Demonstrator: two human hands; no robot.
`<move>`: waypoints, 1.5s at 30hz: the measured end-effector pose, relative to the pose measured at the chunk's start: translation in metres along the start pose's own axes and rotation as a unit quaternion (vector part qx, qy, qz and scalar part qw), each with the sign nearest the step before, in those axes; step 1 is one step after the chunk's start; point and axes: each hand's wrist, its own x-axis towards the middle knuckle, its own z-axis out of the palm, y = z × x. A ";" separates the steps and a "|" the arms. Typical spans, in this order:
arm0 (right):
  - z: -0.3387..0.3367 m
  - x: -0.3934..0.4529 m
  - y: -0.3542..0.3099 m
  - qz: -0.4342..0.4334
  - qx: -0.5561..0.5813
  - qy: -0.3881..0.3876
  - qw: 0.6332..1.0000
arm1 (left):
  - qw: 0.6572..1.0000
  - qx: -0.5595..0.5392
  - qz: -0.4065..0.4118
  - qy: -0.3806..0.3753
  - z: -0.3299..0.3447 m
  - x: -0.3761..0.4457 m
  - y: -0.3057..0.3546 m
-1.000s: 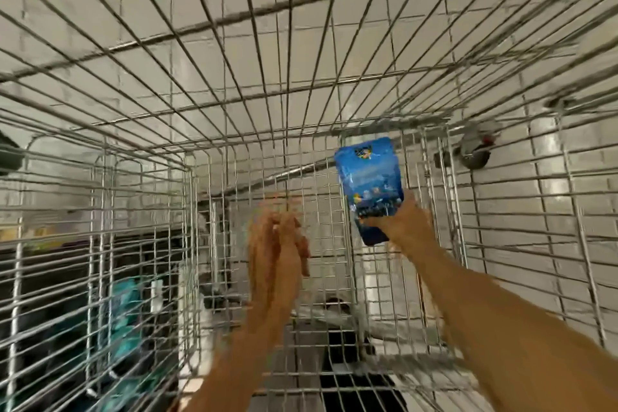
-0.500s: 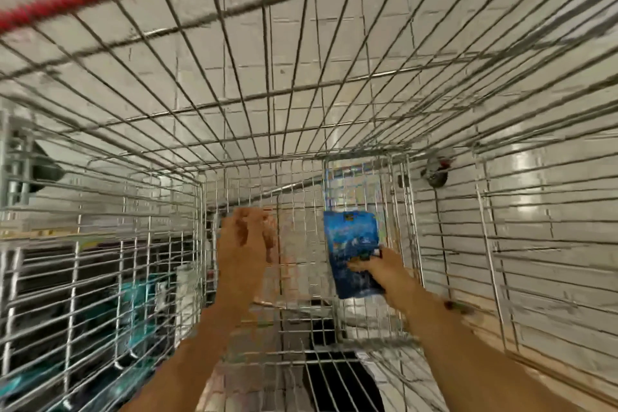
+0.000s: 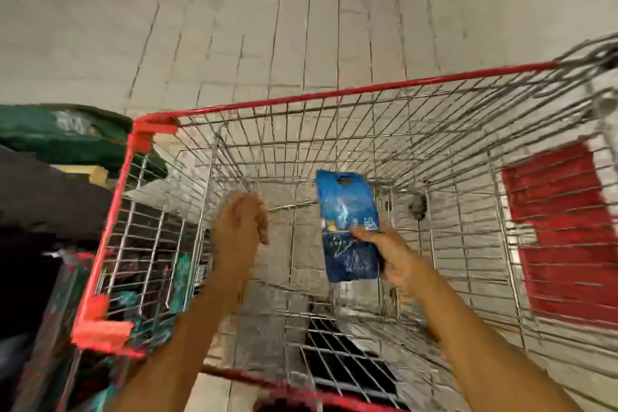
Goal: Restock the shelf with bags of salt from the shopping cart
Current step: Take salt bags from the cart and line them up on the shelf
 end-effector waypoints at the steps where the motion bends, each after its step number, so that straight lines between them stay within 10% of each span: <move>1: 0.010 -0.016 -0.006 -0.015 -0.002 -0.013 1.000 | 1.000 -0.010 0.015 0.011 -0.013 -0.012 0.011; 18: 0.250 -0.278 -0.015 -0.299 -0.117 -0.260 0.911 | 0.943 -0.020 0.227 0.243 -0.286 -0.267 0.144; 32: 0.444 -0.437 0.034 -0.332 -0.180 -0.603 0.703 | 0.793 0.030 0.332 0.510 -0.417 -0.470 0.177; 45: 0.565 -0.633 0.120 -0.306 -0.155 -0.765 0.546 | 0.658 0.059 0.334 0.672 -0.456 -0.610 0.188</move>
